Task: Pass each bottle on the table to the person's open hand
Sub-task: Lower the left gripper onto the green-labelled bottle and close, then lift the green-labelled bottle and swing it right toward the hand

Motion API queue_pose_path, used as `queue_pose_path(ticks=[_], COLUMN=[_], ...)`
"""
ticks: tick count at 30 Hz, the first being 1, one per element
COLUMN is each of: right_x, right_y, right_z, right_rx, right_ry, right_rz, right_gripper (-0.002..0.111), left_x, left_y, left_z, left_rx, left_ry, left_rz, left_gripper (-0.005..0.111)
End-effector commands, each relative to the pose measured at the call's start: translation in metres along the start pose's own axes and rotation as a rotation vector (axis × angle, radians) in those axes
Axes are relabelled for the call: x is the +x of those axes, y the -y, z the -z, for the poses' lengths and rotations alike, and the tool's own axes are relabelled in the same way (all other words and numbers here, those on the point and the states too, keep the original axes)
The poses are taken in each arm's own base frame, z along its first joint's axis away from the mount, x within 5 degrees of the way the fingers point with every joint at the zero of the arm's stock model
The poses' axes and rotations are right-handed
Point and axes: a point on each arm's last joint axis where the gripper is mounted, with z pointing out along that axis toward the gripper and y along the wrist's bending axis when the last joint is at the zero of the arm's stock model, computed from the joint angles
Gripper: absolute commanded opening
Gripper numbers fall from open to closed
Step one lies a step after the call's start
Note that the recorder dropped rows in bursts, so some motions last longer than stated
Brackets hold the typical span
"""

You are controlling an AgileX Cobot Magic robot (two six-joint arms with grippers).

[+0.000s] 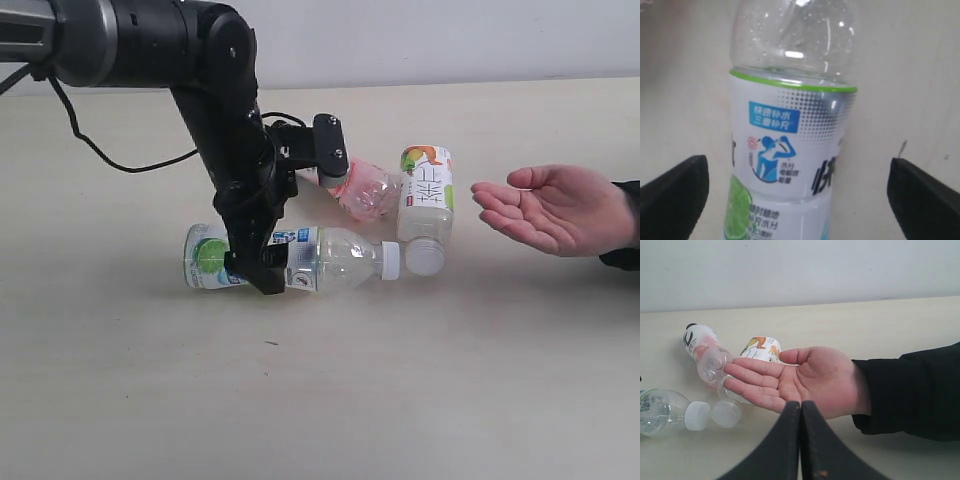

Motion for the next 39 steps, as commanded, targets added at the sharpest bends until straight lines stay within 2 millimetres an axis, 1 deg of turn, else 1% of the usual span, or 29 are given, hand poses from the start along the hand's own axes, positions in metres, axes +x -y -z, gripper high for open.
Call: queue_pose_path(ticks=[1,6,9,11,14,18,23,26,30,33,39], right_x=[0.001,0.001,0.001,0.001,0.001,0.001,0.001,0.001,0.001,0.001,0.001], right_y=[0.000,0.000,0.000,0.000,0.000,0.000,0.000,0.000,0.000,0.000,0.000], right_z=[0.000,0.000,0.000,0.000,0.000,0.000,0.000,0.000,0.000,0.000,0.000], right_rx=[0.002,0.002,0.002,0.002,0.002,0.002,0.002,0.002,0.002,0.002,0.002], right_ry=[0.005,0.005,0.005,0.005,0.005,0.005,0.005,0.005,0.005,0.005,0.005], right_rz=[0.000,0.000,0.000,0.000,0.000,0.000,0.000,0.000,0.000,0.000,0.000], right_gripper=[0.000,0.000,0.000,0.000,0.000,0.000,0.000,0.000,0.000,0.000,0.000], left_x=[-0.002,0.000,0.001,0.001,0.002,0.007,0.011,0.012,0.011,0.009,0.004], left_y=[-0.002,-0.002,-0.002,-0.002,-0.001,-0.002,-0.004,-0.003,0.001,0.003,0.007], left_z=[-0.010,-0.023,-0.024,-0.024,-0.024,-0.024,-0.024,-0.024,-0.023,-0.015,0.014], left_rx=[-0.022,0.013,0.015,0.014,0.022,0.010,-0.010,-0.003,0.018,0.008,-0.044], left_ry=[0.004,-0.022,-0.027,-0.028,-0.038,-0.093,-0.146,-0.152,-0.174,-0.174,-0.126], left_rz=[-0.008,-0.004,-0.005,-0.006,-0.018,-0.042,-0.015,-0.012,-0.016,0.002,0.079], left_gripper=[0.092,0.092,0.091,0.087,0.072,0.054,0.024,0.001,0.000,0.000,0.000])
